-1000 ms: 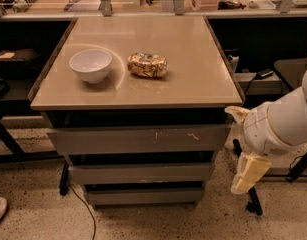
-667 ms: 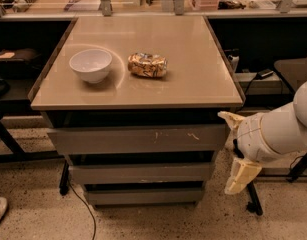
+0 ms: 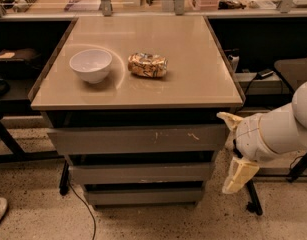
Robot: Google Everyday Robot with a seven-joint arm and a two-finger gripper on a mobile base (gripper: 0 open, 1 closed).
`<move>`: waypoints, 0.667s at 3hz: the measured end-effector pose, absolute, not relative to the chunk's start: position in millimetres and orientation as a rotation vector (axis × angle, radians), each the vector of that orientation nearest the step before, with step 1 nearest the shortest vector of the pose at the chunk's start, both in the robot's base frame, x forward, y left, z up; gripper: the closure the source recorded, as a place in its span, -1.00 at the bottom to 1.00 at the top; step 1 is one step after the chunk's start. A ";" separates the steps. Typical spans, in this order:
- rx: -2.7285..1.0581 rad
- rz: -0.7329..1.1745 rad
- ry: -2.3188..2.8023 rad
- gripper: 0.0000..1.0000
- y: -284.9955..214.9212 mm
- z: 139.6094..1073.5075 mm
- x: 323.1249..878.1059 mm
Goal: Open top drawer
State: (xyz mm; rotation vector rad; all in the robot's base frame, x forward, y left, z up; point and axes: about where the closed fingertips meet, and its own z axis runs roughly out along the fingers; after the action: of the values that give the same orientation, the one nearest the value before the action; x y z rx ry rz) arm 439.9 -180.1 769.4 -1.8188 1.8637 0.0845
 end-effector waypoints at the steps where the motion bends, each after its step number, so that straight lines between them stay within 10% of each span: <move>1: -1.786 0.135 1.845 -1.00 -169.3 752.0 459.2; 2: -1.705 0.257 1.854 -1.00 -160.2 727.0 489.3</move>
Offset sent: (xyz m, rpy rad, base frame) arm 0.0880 0.0261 -0.0749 0.2837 0.1072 -0.0574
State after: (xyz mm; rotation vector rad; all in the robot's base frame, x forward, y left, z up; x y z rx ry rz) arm 489.3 -160.2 727.0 -1.7052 1.8542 0.2565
